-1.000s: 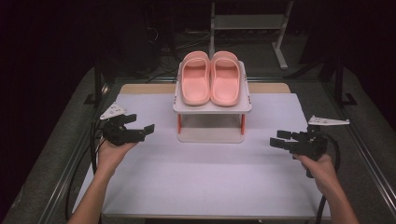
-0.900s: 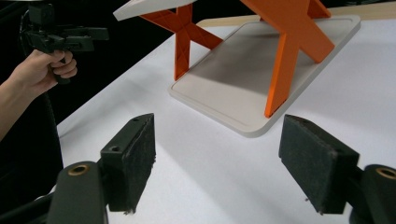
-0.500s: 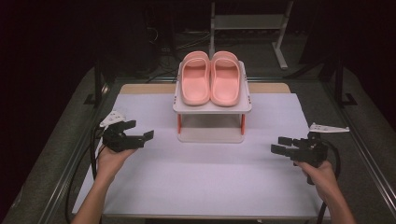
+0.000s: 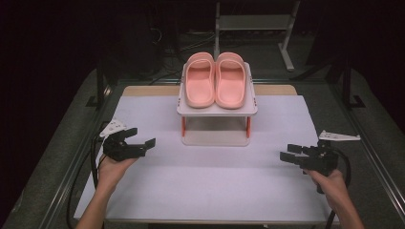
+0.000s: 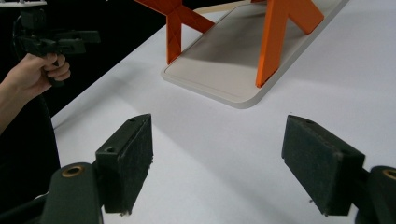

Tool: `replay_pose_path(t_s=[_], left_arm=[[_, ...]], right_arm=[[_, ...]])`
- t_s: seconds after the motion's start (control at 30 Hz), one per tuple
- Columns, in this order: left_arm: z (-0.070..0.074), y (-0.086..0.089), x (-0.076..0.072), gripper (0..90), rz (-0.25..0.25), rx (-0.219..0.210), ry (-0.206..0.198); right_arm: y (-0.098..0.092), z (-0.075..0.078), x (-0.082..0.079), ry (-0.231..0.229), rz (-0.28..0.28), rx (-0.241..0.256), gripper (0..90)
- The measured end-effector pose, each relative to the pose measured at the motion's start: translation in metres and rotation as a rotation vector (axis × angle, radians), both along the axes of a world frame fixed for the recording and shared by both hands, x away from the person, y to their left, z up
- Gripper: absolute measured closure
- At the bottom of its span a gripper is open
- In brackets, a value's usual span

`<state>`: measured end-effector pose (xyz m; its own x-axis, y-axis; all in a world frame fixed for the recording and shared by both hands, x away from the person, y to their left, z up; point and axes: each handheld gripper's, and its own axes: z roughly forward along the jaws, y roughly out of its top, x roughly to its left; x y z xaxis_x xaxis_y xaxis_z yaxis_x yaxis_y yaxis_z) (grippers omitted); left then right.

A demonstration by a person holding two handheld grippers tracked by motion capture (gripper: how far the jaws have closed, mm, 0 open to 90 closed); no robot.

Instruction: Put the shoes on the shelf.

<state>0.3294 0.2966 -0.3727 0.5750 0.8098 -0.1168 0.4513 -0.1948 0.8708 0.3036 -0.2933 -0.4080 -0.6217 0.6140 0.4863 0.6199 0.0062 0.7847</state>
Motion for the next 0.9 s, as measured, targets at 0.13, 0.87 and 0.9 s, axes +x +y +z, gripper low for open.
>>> replay_pose_path(t_s=[0.13, 0.87, 0.9], left_arm=[[-0.003, 0.002, -0.002, 9.5, 0.004, 0.007, 0.004], [-0.017, 0.011, -0.016, 9.3, 0.024, 0.007, 0.013], [-0.018, 0.012, -0.017, 9.3, 0.025, 0.008, 0.014]], right_arm=[[-0.004, -0.004, -0.003, 0.01, -0.007, 0.003, 24.2], [-0.021, -0.014, -0.018, 0.025, -0.034, 0.01, 24.2], [-0.022, -0.014, -0.019, 0.021, -0.035, 0.01, 24.2]])
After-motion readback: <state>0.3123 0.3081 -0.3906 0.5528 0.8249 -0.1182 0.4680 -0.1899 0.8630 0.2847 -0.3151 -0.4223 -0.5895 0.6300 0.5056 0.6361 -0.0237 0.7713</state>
